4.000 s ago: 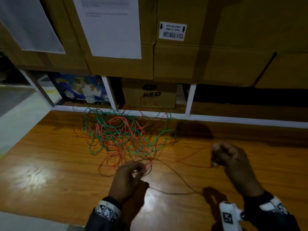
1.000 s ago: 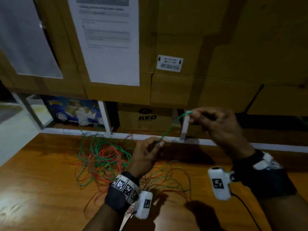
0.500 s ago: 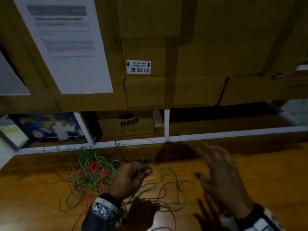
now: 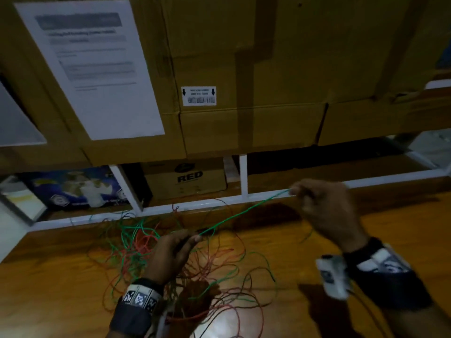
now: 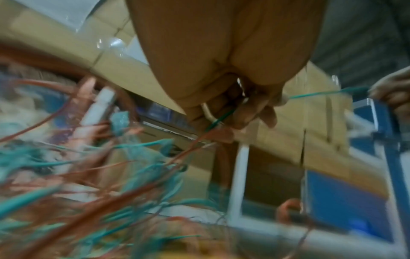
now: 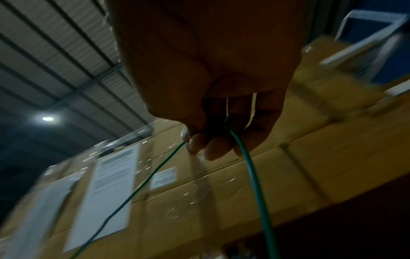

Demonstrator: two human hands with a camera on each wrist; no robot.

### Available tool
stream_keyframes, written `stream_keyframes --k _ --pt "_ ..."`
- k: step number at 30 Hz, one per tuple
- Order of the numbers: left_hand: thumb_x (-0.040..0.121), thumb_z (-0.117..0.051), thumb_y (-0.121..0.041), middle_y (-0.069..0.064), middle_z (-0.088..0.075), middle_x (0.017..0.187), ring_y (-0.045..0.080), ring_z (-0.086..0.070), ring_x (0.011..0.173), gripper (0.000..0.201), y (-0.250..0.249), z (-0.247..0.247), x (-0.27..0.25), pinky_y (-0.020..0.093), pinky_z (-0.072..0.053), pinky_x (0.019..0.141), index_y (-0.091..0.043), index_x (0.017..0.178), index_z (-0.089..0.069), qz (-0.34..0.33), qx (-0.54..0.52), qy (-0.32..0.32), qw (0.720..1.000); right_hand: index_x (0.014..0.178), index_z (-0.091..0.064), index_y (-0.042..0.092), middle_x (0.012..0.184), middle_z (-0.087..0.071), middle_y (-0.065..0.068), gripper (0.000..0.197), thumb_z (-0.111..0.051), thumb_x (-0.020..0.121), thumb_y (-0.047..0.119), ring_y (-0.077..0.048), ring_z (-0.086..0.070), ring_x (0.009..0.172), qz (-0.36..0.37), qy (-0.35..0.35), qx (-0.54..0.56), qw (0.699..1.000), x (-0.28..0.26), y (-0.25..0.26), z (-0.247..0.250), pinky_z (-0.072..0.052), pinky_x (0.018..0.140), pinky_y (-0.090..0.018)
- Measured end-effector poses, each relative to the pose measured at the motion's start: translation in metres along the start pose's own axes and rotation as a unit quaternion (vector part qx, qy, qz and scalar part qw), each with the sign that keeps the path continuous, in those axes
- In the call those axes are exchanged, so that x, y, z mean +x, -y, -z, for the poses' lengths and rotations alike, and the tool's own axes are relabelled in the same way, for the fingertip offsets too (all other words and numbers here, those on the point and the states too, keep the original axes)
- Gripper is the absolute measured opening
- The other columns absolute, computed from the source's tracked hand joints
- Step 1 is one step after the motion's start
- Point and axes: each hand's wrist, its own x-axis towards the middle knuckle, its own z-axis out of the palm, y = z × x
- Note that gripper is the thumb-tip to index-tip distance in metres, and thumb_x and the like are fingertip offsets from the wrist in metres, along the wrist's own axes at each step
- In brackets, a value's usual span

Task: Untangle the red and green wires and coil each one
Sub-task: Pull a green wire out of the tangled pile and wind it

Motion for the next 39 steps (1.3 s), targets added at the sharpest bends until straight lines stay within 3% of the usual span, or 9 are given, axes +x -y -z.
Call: stream_keyframes --k 5,9,12,15,20,28,33,36,39 --pt "0.096 -0.052 -0.059 -0.027 -0.059 0.074 -0.007 -0.056 0.065 0.022 -0.005 0.007 -0.002 0.009 -0.036 0.057 -0.054 0.076 -0.057 -0.035 0.060 0.019 0.997 0.091 -0.078 0.017 0.091 -0.076 -0.017 0.024 -0.055 0.097 0.018 -0.035 -0.071 0.080 -0.109 -0.082 -0.118 0.984 -0.019 -0.061 0.051 -0.050 0.073 -0.037" --pt "0.096 -0.044 -0.067 -0.027 -0.052 0.070 -0.009 -0.051 0.065 0.041 0.004 0.005 0.010 0.014 -0.038 0.057 -0.036 0.084 -0.068 -0.038 0.115 0.003 0.993 0.112 -0.070 0.030 0.107 -0.071 -0.012 0.017 -0.066 0.097 0.025 -0.032 -0.065 0.088 -0.226 0.129 -0.156 0.953 -0.048 -0.079 0.029 -0.051 0.070 -0.039" --pt "0.098 -0.058 -0.045 -0.021 -0.052 0.073 0.000 -0.050 0.064 0.025 -0.004 -0.006 0.020 0.024 -0.040 0.056 -0.027 0.086 -0.072 -0.073 0.128 0.037 0.988 0.148 -0.047 0.028 0.139 -0.055 -0.004 0.061 -0.068 0.094 0.043 -0.027 -0.051 0.126 -0.146 0.178 -0.193 0.954 -0.056 -0.053 -0.006 -0.049 0.096 -0.040" --pt "0.095 -0.066 -0.033 -0.025 -0.047 0.074 -0.006 -0.044 0.063 0.015 -0.025 -0.024 0.032 0.012 -0.033 0.057 -0.024 0.086 -0.074 -0.104 0.125 0.048 0.985 0.153 -0.041 0.033 0.153 -0.044 0.007 0.059 -0.059 0.099 0.047 -0.017 -0.035 0.145 -0.074 0.220 -0.097 0.968 -0.046 0.007 -0.049 -0.032 0.117 -0.035" --pt "0.095 -0.064 -0.034 -0.026 -0.054 0.080 -0.010 -0.049 0.068 0.019 -0.042 -0.033 0.036 0.000 -0.033 0.062 -0.022 0.098 -0.078 -0.110 0.090 0.010 0.990 0.100 -0.069 0.028 0.092 -0.067 0.012 0.013 -0.058 0.102 0.034 -0.007 -0.061 0.084 -0.026 0.258 -0.035 0.965 -0.031 0.053 -0.109 -0.057 0.079 -0.035" --pt "0.096 -0.065 -0.037 -0.007 -0.058 0.064 0.009 -0.057 0.059 0.024 0.000 -0.020 0.010 0.027 -0.041 0.055 -0.031 0.072 -0.065 0.019 -0.060 -0.010 0.998 0.087 -0.076 0.020 0.081 -0.067 0.017 0.028 -0.053 0.084 0.005 -0.001 -0.065 0.073 0.078 -0.017 0.090 0.993 0.034 0.046 -0.020 -0.050 0.068 -0.016" --pt "0.091 -0.065 -0.040 -0.024 -0.067 0.076 -0.004 -0.065 0.072 0.013 0.027 -0.006 0.016 0.014 -0.046 0.064 -0.033 0.085 -0.073 0.050 0.003 -0.013 0.999 0.082 -0.074 0.023 0.074 -0.072 -0.002 0.023 -0.061 0.100 0.021 -0.023 -0.066 0.066 -0.033 -0.095 -0.020 0.995 0.047 -0.019 0.039 -0.056 0.065 -0.042" --pt "0.094 -0.067 -0.039 -0.024 -0.065 0.082 -0.007 -0.061 0.077 0.021 0.027 -0.006 0.020 0.018 -0.048 0.067 -0.022 0.097 -0.079 0.042 0.068 0.026 0.996 0.109 -0.072 0.028 0.111 -0.073 -0.012 0.014 -0.065 0.098 0.029 -0.031 -0.067 0.094 -0.163 0.080 -0.141 0.973 0.027 -0.045 0.025 -0.054 0.078 -0.043" --pt "0.095 -0.071 -0.022 -0.023 -0.063 0.084 -0.009 -0.053 0.072 0.009 0.012 -0.017 0.024 0.011 -0.041 0.065 -0.020 0.096 -0.080 -0.023 0.121 0.068 0.990 0.152 -0.042 0.025 0.153 -0.046 -0.009 0.071 -0.072 0.090 0.043 -0.031 -0.042 0.139 -0.137 0.168 -0.223 0.950 -0.003 -0.033 -0.015 -0.043 0.109 -0.046"
